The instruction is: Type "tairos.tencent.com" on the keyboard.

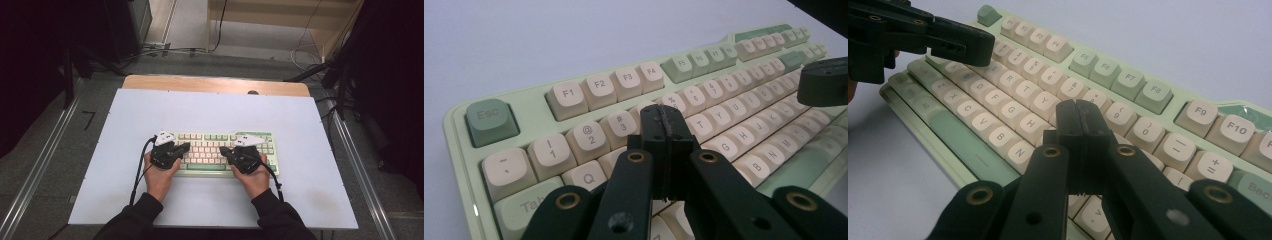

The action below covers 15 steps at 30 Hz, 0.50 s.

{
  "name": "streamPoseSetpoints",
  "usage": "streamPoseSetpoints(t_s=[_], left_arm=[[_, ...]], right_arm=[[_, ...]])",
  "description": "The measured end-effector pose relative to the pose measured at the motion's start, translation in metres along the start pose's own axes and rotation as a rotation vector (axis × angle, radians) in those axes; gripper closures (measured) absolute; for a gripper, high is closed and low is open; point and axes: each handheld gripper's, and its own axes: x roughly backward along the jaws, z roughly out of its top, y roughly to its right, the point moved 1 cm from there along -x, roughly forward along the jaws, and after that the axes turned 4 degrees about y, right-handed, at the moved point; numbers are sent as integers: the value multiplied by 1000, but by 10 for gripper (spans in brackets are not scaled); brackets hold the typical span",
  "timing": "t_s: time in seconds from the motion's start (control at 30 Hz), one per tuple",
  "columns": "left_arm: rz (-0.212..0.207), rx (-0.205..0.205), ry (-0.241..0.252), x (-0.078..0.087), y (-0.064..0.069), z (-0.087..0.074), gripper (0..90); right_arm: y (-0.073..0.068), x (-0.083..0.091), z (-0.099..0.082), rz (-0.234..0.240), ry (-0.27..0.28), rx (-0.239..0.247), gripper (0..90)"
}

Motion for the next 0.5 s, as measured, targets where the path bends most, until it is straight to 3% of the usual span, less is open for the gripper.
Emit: streamPoseSetpoints(t_s=[0.5], left_arm=[[2, -6, -11, -5, 0, 2, 900]], right_arm=[[0, -1, 0, 1, -3, 0, 875]])
